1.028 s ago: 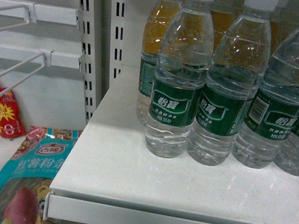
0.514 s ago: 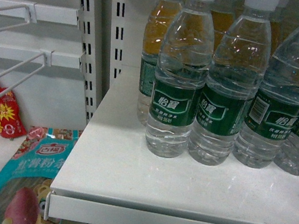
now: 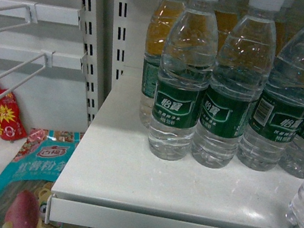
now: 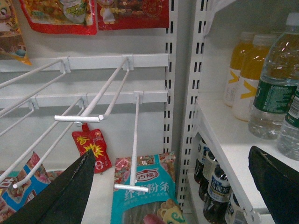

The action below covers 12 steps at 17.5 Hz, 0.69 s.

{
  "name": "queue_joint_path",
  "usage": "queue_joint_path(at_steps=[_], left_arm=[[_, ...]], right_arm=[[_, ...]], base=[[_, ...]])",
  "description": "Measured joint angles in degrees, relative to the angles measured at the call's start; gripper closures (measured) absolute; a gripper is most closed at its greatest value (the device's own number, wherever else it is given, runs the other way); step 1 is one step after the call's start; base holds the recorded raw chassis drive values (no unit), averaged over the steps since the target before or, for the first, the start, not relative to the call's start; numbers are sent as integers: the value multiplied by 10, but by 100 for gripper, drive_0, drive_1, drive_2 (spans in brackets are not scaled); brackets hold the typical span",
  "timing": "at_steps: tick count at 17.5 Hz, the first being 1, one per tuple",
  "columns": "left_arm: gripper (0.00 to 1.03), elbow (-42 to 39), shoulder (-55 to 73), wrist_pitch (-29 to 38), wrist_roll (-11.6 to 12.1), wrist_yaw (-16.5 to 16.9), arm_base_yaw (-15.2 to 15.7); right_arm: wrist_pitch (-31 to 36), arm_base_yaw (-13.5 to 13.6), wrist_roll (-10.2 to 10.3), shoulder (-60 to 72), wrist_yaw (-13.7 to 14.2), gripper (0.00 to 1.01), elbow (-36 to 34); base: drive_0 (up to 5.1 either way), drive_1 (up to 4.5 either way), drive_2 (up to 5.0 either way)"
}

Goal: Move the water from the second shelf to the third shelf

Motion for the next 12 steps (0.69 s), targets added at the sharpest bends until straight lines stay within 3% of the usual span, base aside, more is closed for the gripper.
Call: queue_joint_path(at_steps=[8,12], left_arm=[[5,0,0,0,0,0,0],[5,0,0,0,0,0,0]], right_arm=[[33,4,4,56,18,64,32],[80,31,7,143,59,64,63]], base=[[0,0,0],[0,0,0]])
